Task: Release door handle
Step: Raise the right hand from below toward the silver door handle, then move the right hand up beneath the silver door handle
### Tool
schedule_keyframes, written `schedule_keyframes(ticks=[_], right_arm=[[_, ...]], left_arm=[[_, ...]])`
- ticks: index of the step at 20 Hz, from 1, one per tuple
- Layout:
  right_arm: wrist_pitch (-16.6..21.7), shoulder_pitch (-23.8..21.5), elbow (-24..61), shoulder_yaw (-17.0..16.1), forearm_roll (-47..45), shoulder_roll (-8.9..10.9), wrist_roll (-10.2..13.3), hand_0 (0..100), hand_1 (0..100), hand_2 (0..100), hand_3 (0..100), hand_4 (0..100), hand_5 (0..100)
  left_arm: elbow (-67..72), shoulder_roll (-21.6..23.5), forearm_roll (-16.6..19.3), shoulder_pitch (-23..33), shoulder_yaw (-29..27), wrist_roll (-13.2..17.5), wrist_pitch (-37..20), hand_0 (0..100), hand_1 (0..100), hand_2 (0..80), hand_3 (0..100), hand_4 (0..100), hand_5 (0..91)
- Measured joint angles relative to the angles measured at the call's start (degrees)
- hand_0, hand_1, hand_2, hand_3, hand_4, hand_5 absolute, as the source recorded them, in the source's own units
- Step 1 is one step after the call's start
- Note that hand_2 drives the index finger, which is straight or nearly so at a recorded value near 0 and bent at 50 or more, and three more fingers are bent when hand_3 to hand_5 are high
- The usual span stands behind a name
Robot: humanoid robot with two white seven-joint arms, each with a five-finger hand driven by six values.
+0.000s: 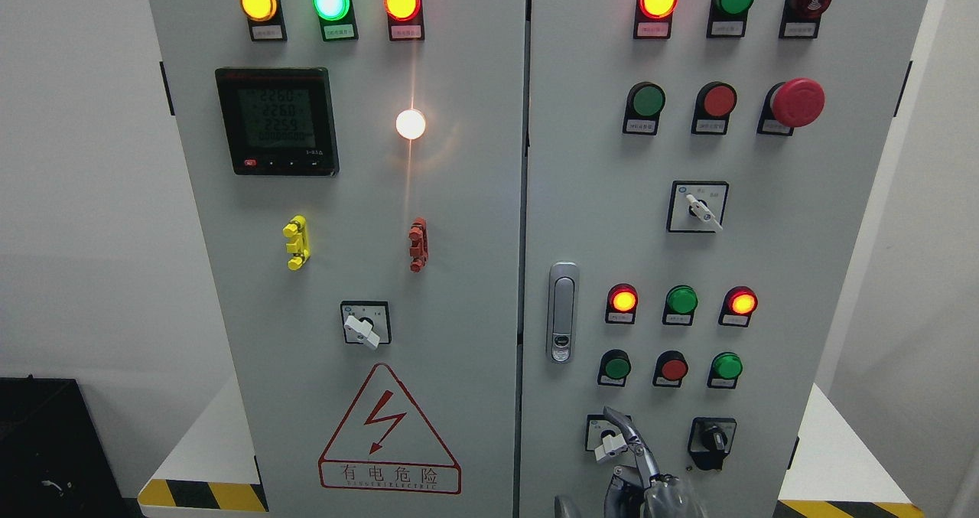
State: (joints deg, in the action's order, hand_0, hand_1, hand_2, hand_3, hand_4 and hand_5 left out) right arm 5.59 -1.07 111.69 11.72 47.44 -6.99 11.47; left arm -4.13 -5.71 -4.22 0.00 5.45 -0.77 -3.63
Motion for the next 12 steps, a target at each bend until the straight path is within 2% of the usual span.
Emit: schedule_keyframes(ticks=[7,12], right_arm=[[-1.69,3.59,-4.04,-0.27,13.37,-0.05,5.37,31,30,8,100,100,100],[-4.12,6.60,-7.22,-0.29,20.04,-0.08,7.97,31,28,8,100,100,100]], left_arm=[[0.00,0.00,0.00,0.00,0.00,0.00,0.00,12,56,0.0,0,0,0.0],[0.00,0.00,0.00,0.00,0.00,0.00,0.00,12,56,0.0,0,0,0.0]])
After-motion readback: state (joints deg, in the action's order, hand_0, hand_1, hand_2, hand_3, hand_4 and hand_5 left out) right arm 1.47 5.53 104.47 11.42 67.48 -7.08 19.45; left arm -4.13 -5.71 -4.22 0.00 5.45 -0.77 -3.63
